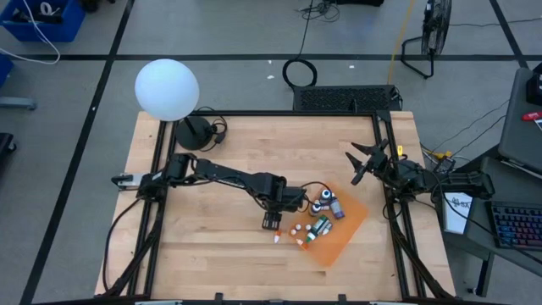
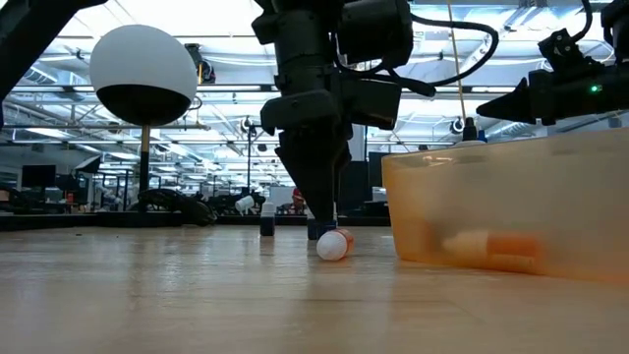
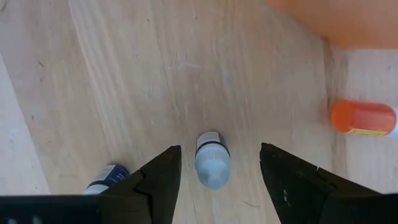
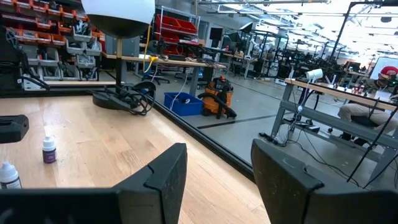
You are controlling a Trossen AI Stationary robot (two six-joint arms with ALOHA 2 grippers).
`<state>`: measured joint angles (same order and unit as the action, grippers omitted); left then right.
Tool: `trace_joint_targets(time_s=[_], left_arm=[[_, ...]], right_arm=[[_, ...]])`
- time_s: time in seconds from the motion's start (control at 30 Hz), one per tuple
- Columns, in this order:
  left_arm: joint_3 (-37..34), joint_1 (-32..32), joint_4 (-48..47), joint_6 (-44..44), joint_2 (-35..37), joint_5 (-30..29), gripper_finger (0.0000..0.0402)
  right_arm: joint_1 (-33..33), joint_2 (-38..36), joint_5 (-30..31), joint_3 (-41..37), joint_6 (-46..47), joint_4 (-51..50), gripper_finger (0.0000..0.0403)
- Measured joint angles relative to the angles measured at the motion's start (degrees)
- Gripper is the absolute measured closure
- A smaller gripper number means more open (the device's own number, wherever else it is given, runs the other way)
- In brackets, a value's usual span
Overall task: Pick & Place food coloring
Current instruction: Put the bottom small blue food coloring bottle into the orange bin
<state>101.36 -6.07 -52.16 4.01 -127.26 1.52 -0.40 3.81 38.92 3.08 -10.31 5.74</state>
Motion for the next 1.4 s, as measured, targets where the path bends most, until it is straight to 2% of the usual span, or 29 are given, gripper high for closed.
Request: trace_joint_targets(time_s=[0.1, 0.43, 0.6, 0.77, 1.0, 1.2, 1.4], left_arm=[[0.0, 0.0, 0.0, 0.0, 0.0, 0.0, 0.0209], [0.1, 0.0, 0.0, 0.2, 0.0, 0.0, 0.0340], [0.4, 0.0, -1.9, -1.1, 0.5, -1.0, 0.0341], [2.9, -0.6, -5.6, -2.5, 3.1, -4.6, 0.0341], [8.9, -2.6, -4.5, -1.1, 7.2, -4.1, 0.0341], [18.5, -3.9, -4.6, 0.3, 4.1, -4.5, 0.0341], [25.0, -3.8, -4.3, 2.5, -0.8, -4.5, 0.0341]], right_arm=[[0.0, 0.0, 0.0, 0.0, 0.0, 0.0, 0.0236], [0.0, 0.0, 0.0, 0.0, 0.0, 0.0, 0.0236], [0.0, 0.0, 0.0, 0.0, 0.0, 0.0, 0.0236], [0.0, 0.0, 0.0, 0.0, 0.0, 0.0, 0.0236], [0.0, 0.3, 0.0, 0.0, 0.0, 0.0, 0.0236], [0.0, 0.5, 0.0, 0.0, 0.0, 0.0, 0.0236], [0.0, 0.5, 0.0, 0.0, 0.0, 0.0, 0.0236]])
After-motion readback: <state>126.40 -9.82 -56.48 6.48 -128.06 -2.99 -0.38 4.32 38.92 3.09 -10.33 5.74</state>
